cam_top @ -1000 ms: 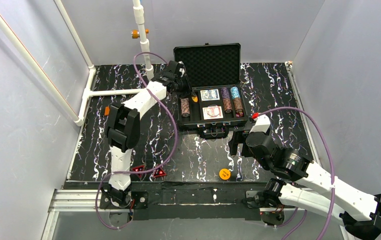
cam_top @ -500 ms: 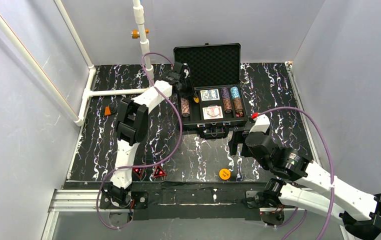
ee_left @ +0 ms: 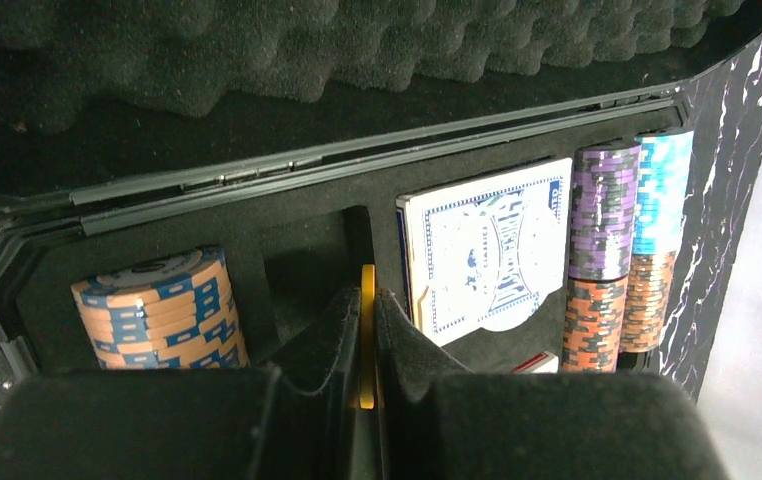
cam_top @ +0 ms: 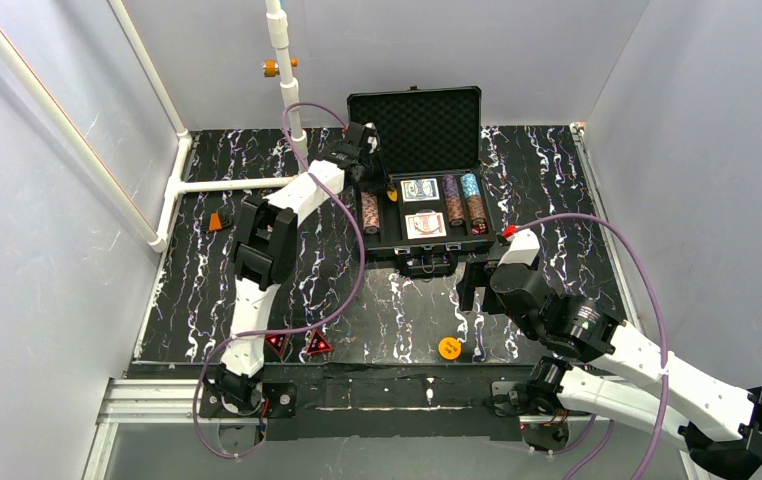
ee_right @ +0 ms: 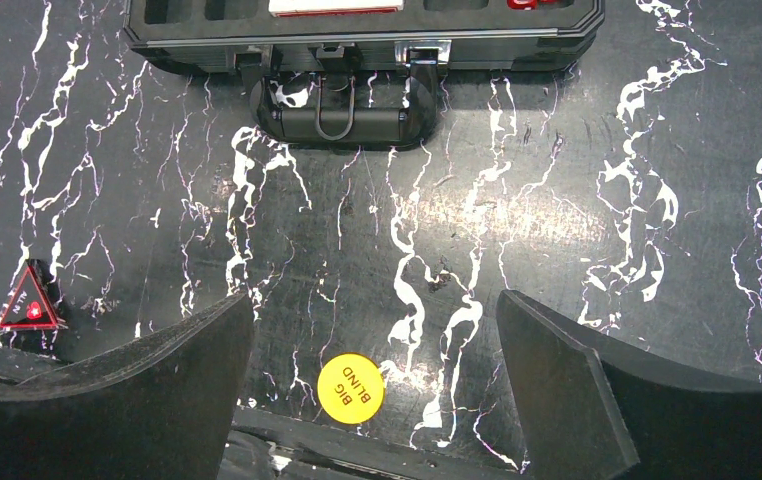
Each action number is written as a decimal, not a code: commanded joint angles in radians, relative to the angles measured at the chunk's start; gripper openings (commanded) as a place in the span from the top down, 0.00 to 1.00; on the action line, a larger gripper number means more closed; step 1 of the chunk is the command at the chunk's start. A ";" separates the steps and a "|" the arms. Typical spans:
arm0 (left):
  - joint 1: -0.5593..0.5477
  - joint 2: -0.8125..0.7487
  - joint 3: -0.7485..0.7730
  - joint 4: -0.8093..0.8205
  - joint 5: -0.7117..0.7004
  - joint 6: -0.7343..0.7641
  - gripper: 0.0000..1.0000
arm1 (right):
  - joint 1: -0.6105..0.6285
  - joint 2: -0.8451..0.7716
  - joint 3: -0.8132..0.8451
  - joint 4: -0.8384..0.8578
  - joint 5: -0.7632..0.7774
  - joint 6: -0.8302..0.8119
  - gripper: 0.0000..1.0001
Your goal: Pack up texas hold em set
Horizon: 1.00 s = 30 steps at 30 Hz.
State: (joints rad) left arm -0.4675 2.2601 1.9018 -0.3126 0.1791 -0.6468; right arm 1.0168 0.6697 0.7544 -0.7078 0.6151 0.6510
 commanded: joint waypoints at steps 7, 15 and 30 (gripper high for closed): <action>0.009 0.016 0.008 0.085 0.005 0.000 0.91 | 0.005 0.006 -0.007 0.030 0.016 -0.007 0.02; 0.010 -0.016 -0.067 0.203 -0.031 -0.007 0.78 | 0.005 0.005 -0.008 0.030 0.015 -0.006 0.02; 0.010 -0.112 -0.055 0.054 -0.076 0.082 0.41 | 0.005 0.008 0.015 0.007 0.008 0.003 0.02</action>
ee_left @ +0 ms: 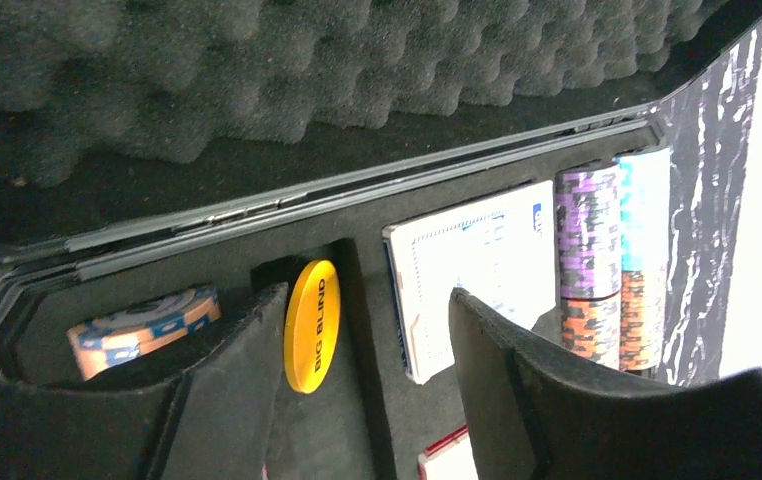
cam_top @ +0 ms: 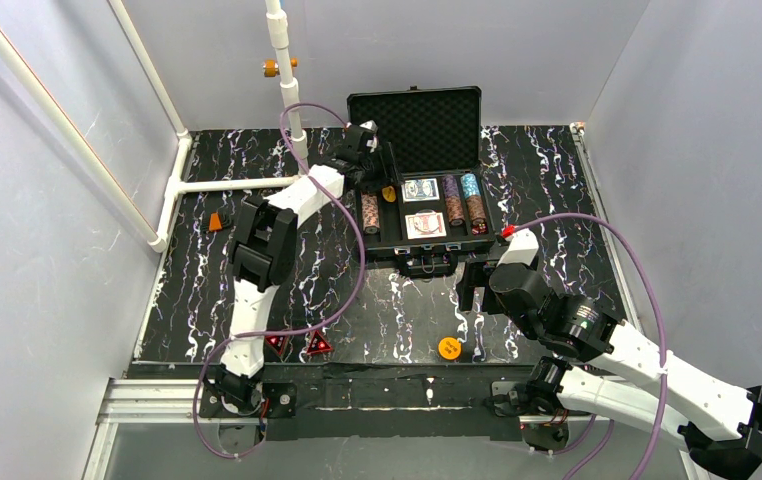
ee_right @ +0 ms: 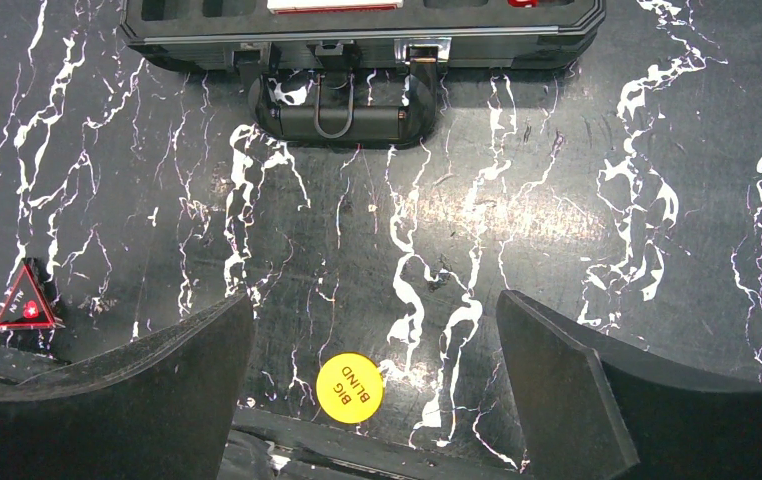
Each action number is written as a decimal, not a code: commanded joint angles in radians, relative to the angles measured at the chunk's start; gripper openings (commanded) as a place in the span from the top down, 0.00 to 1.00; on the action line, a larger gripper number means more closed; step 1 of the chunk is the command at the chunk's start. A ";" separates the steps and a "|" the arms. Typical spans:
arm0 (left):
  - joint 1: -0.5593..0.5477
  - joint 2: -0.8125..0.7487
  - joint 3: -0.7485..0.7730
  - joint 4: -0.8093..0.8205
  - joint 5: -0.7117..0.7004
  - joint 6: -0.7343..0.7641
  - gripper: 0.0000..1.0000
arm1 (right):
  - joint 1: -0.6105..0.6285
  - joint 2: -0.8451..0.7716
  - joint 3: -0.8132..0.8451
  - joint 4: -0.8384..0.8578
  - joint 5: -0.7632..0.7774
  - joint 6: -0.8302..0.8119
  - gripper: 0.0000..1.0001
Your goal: Pack up texas hold em set
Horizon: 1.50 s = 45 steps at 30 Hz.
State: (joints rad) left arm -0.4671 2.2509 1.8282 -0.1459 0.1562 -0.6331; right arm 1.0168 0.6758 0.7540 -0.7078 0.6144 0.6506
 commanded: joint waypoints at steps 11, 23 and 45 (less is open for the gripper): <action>0.010 -0.227 0.001 -0.166 -0.057 0.159 0.34 | 0.005 0.016 0.039 -0.003 -0.007 0.025 0.02; 0.010 -0.499 -0.209 -0.229 -0.022 0.251 0.34 | 0.006 0.066 0.055 -0.027 -0.026 0.050 0.02; 0.021 -1.456 -0.897 -0.479 -0.237 0.440 0.22 | 0.006 0.359 0.017 0.011 -0.185 0.141 0.05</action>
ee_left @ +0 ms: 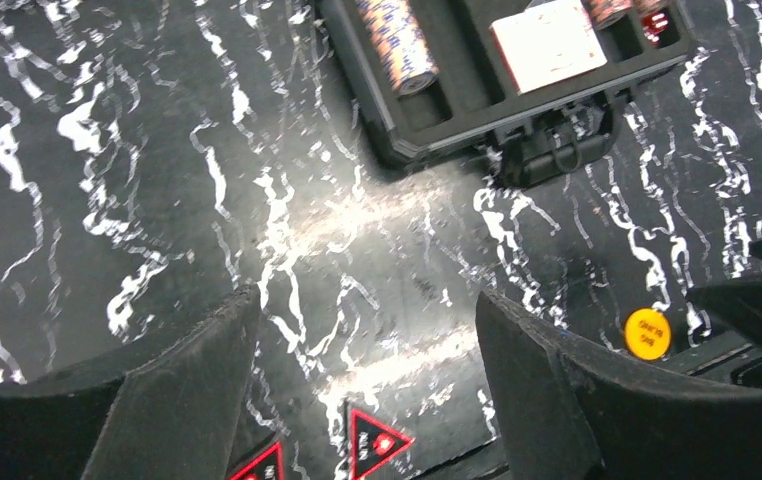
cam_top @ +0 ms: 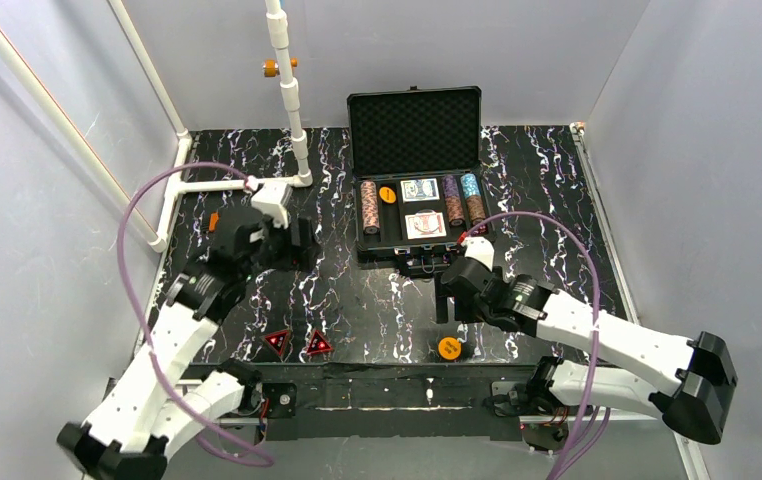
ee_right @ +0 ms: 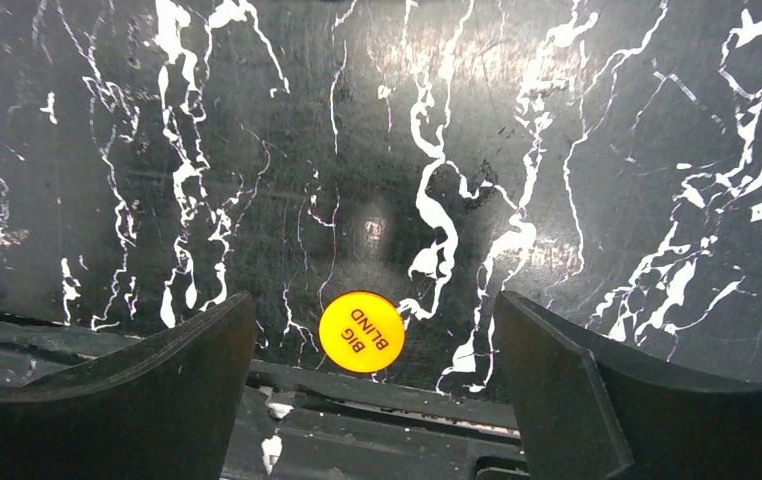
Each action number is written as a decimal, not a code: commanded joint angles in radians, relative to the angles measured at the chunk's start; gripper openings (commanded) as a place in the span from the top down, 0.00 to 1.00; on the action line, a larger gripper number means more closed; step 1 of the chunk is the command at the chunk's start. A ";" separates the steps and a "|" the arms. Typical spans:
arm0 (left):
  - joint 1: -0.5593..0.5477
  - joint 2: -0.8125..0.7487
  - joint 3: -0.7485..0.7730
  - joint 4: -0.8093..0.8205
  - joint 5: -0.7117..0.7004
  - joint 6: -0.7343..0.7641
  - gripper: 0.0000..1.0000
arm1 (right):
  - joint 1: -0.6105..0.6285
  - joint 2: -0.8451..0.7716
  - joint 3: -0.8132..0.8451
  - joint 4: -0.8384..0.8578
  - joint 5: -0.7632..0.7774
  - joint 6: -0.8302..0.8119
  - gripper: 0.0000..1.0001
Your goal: Pack up texas hold em set
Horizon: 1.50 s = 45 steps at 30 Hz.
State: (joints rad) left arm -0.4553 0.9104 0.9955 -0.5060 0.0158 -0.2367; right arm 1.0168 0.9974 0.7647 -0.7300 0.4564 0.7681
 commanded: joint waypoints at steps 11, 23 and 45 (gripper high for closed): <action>0.009 -0.341 -0.186 -0.202 -0.168 0.014 0.06 | 0.005 0.154 -0.023 0.097 -0.088 -0.017 0.06; 0.008 -0.338 -0.193 -0.212 -0.189 0.023 0.02 | 0.007 0.209 -0.103 0.128 -0.204 0.043 0.09; 0.009 -0.329 -0.193 -0.210 -0.204 0.031 0.02 | 0.046 0.281 -0.136 0.123 -0.217 0.124 0.06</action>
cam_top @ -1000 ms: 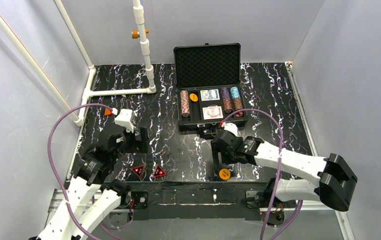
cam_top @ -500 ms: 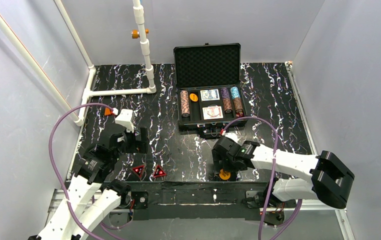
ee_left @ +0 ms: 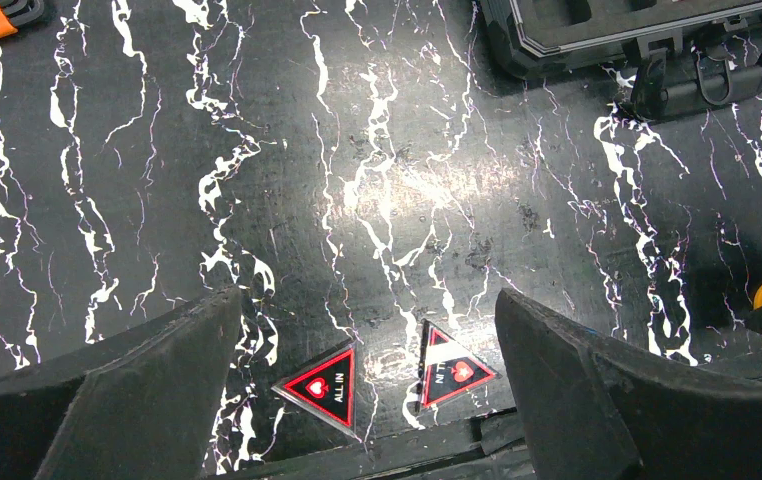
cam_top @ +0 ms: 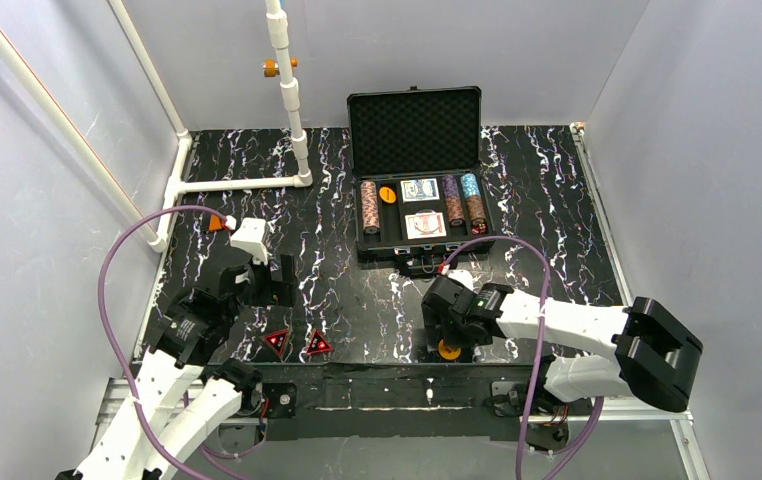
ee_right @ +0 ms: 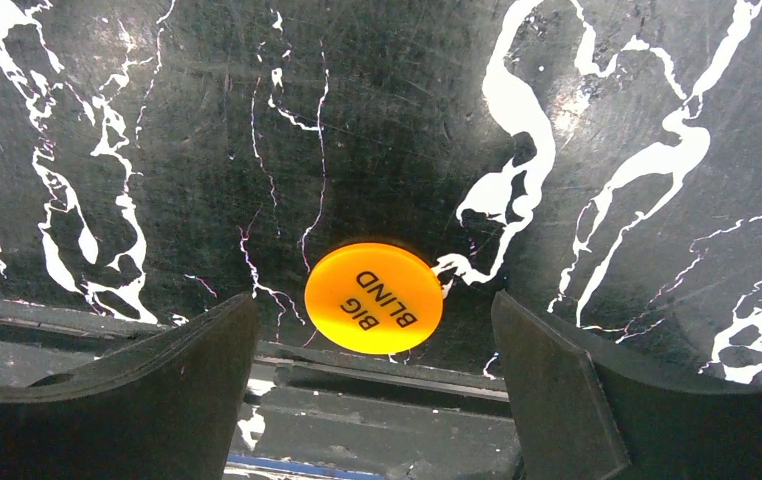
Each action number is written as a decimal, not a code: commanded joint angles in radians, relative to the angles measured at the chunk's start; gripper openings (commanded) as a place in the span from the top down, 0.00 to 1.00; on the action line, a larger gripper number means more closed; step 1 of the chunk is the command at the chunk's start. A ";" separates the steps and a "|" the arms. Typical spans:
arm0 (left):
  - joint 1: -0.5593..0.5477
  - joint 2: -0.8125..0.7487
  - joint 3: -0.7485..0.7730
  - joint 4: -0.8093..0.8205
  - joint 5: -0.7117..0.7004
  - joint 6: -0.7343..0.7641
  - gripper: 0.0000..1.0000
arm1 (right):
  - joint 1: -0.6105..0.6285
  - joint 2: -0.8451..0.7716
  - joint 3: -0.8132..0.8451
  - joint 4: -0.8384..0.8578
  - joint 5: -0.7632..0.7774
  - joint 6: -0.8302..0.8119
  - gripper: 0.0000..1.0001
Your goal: Pack up texas hold em set
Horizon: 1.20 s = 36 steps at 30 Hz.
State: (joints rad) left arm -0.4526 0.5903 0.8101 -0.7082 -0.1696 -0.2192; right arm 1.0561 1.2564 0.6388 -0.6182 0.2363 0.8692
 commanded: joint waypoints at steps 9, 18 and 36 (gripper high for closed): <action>0.006 -0.012 -0.009 -0.008 -0.019 0.015 0.02 | 0.020 0.062 0.012 -0.039 0.034 0.040 0.20; 0.006 0.038 -0.058 0.114 -0.050 -0.136 0.02 | 0.076 0.152 0.052 -0.051 0.059 0.050 0.25; -0.016 1.240 0.206 0.865 -0.039 -0.282 0.02 | 0.110 0.185 0.003 0.007 0.038 0.060 0.35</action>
State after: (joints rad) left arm -0.4557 1.7416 0.9539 0.0849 -0.2443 -0.5476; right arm 1.1587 1.3865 0.7197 -0.6472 0.3042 0.9127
